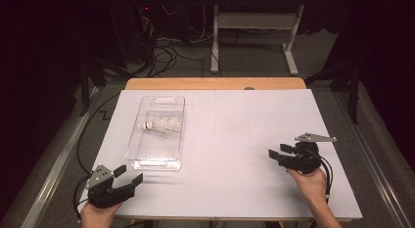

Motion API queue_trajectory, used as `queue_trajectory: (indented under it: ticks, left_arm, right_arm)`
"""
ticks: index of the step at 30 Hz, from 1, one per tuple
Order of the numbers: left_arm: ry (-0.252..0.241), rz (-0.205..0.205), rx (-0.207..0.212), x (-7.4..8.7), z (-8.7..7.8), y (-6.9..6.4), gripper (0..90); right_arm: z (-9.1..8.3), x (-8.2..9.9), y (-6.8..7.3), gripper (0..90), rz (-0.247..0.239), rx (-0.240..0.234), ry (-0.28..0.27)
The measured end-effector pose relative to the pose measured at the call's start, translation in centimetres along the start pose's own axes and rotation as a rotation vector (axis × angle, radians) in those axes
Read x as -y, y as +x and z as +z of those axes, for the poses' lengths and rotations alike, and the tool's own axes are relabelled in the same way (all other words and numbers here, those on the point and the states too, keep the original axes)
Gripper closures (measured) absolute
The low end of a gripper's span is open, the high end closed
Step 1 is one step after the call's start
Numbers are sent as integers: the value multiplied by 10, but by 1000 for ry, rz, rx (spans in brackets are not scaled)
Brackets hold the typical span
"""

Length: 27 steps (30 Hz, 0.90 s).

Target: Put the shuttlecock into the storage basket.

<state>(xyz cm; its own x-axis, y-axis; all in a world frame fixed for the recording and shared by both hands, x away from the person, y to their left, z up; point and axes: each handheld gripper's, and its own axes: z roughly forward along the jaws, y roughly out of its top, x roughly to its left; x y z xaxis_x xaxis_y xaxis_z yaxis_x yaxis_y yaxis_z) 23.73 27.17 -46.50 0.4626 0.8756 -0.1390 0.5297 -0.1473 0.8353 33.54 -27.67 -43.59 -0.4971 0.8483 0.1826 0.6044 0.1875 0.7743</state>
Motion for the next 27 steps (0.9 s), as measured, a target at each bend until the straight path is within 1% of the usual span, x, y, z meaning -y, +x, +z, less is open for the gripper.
queue_trajectory:
  ticks: [3,19,27]
  left_arm:
    - [0,0,0,0,0,0,293]
    - [-1,0,2,0,0,0,292]
    - [-3,1,5,-1,0,0,291]
  right_arm:
    - [-2,2,0,416,0,4,3]
    - [-15,13,0,411,8,4,-26]
    - [-21,20,-1,403,9,11,-31]
